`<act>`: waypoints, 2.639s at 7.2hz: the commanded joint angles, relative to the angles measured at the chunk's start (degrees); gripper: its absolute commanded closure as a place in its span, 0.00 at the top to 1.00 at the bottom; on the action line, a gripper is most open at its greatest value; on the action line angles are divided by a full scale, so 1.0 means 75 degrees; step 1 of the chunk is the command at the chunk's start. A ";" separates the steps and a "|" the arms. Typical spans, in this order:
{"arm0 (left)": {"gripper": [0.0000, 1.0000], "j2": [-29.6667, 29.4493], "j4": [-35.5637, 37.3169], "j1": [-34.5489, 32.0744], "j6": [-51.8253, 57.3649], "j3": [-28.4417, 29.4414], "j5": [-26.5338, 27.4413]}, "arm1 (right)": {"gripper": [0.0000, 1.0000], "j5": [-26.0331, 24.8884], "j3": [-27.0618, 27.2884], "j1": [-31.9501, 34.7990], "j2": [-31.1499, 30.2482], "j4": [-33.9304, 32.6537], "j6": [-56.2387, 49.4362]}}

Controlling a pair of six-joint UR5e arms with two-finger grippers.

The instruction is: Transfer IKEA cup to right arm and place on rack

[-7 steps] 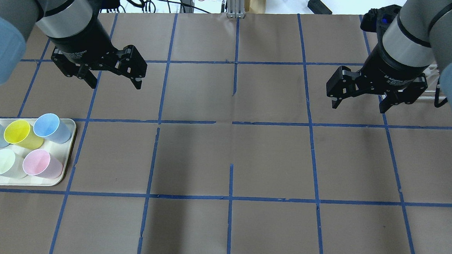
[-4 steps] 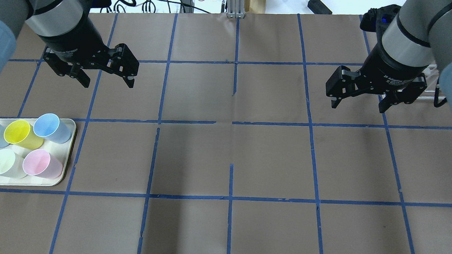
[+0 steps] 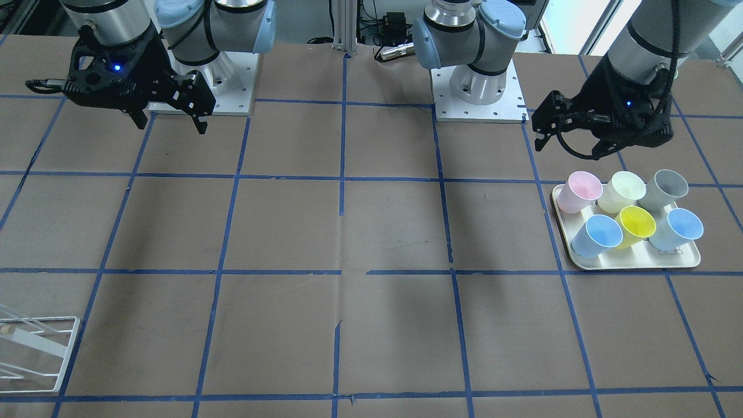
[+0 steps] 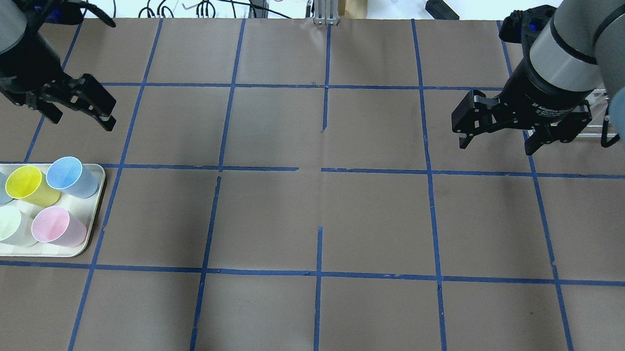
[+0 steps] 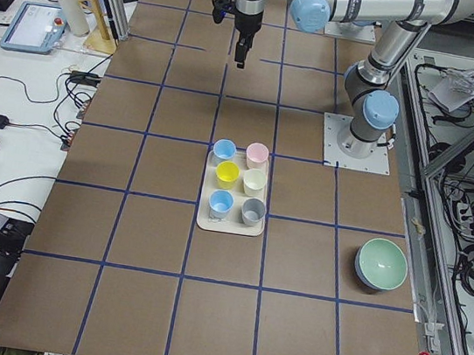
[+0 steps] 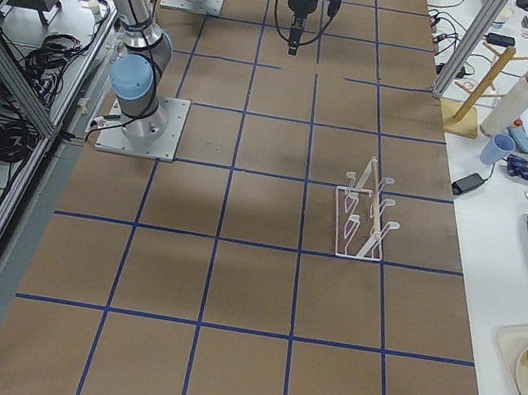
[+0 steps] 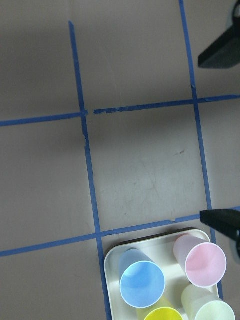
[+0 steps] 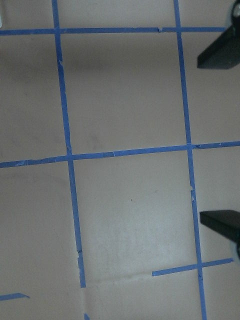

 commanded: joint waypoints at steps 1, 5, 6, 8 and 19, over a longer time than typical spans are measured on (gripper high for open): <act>1.00 0.0088 0.0231 0.1250 0.1418 -0.0654 0.0346 | 1.00 0.0067 -0.0016 0.0036 -0.0012 0.0007 0.0034; 1.00 -0.0321 0.4041 0.2721 0.3647 -0.3146 0.0267 | 1.00 0.0021 -0.0016 0.0013 0.0000 0.0007 -0.0013; 1.00 -0.0473 0.4365 0.2756 0.4706 -0.3361 0.0279 | 1.00 0.0067 -0.0016 0.0013 0.0000 -0.0016 0.0011; 1.00 -0.0708 0.4368 0.2757 0.5651 -0.3363 0.0302 | 1.00 0.0033 -0.0016 0.0012 -0.0012 0.0007 -0.0013; 0.55 -0.1329 0.4263 0.2944 0.6440 -0.3352 0.0666 | 1.00 0.0091 0.0055 0.0013 -0.0188 0.0042 0.0047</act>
